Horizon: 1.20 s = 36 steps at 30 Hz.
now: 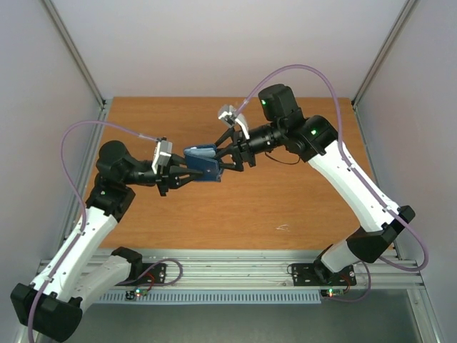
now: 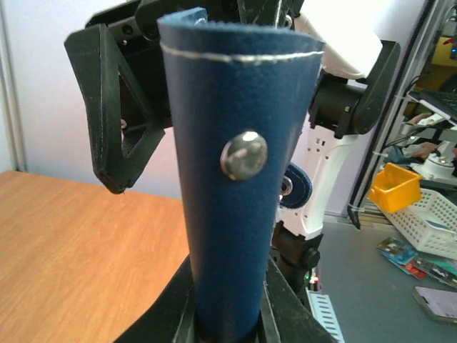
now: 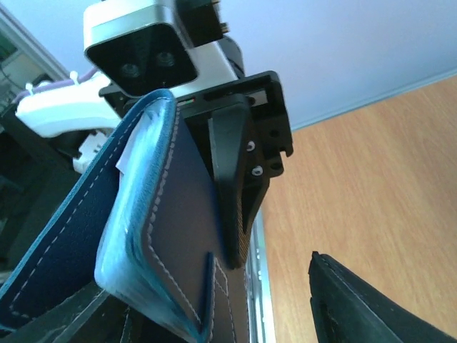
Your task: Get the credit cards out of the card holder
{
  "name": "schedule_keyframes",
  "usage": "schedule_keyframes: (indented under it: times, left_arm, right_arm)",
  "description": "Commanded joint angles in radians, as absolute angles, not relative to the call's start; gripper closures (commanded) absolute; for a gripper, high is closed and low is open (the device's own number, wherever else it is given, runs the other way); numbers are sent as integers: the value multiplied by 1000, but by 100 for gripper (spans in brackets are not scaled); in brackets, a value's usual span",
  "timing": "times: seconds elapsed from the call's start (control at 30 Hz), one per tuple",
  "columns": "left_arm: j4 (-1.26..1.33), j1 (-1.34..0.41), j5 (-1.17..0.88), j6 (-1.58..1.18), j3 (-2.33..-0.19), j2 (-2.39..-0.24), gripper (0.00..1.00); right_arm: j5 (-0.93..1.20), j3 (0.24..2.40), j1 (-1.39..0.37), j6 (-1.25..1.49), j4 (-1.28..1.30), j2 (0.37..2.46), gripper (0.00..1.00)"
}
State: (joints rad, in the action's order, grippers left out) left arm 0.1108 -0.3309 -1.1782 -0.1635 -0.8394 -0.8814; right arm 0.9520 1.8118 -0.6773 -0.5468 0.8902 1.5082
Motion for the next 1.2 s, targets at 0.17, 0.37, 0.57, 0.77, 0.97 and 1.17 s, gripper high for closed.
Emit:
schedule_keyframes:
  times: [0.17,0.37,0.57,0.77,0.97,1.17]
  left_arm:
    - [227,-331,-1164,-284,-844,-897,100]
    - [74,-332,-730,-340,-823,-881,35]
    - [-51,-331,-539,-230,-827,-890,33]
    - [-53,-391,-553,-163,-841,-899,4]
    - [-98,-443,-414,-116,-853,-916,1]
    - [-102,-444,-321,-74,-854,-928,1]
  right_arm:
    - [936,1862,-733,-618,987,1528,93]
    - [645,1761,-687,-407,836,1461,99]
    - [-62,1933,-757,-148,1073,1575,99]
    - [-348,2087,-921,-125,1134,1695,99]
    - [-361,2185,-963,-129,1138,1769,99]
    - [-339,2212,-994,-143,1148,1798,99]
